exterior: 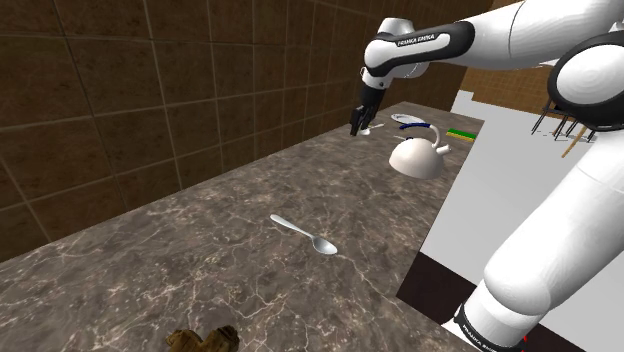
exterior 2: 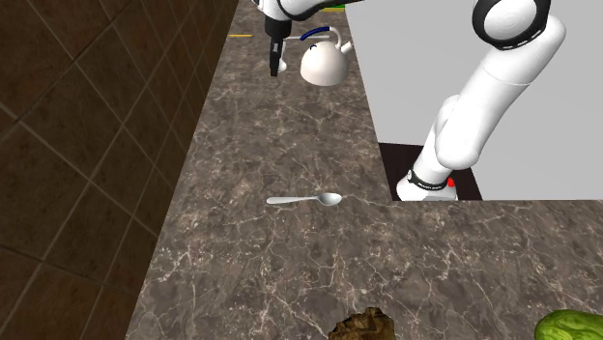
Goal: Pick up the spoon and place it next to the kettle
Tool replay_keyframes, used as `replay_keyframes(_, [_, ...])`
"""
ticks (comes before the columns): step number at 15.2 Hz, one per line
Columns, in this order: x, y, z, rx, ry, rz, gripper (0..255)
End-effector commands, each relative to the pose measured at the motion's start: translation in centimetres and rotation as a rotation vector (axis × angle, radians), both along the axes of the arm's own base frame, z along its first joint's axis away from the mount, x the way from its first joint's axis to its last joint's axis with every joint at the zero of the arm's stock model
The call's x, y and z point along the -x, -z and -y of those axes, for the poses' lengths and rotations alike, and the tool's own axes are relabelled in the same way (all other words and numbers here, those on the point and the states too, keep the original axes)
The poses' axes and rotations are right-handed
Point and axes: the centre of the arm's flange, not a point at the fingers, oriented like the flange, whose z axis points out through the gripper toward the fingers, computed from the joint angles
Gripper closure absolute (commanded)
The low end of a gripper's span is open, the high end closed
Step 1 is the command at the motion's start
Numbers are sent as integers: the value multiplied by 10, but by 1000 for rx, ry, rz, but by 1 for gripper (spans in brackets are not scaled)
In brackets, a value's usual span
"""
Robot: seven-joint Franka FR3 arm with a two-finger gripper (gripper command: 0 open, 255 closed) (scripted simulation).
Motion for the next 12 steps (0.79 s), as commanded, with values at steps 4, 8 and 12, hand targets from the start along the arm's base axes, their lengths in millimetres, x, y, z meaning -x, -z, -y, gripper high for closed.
replay_keyframes(4, [1, 27, -1, 0, 0, 0, 255])
replay_keyframes(8, [1, 48, -1, 0, 0, 0, 255])
replay_keyframes(12, [1, 69, -1, 0, 0, 0, 255])
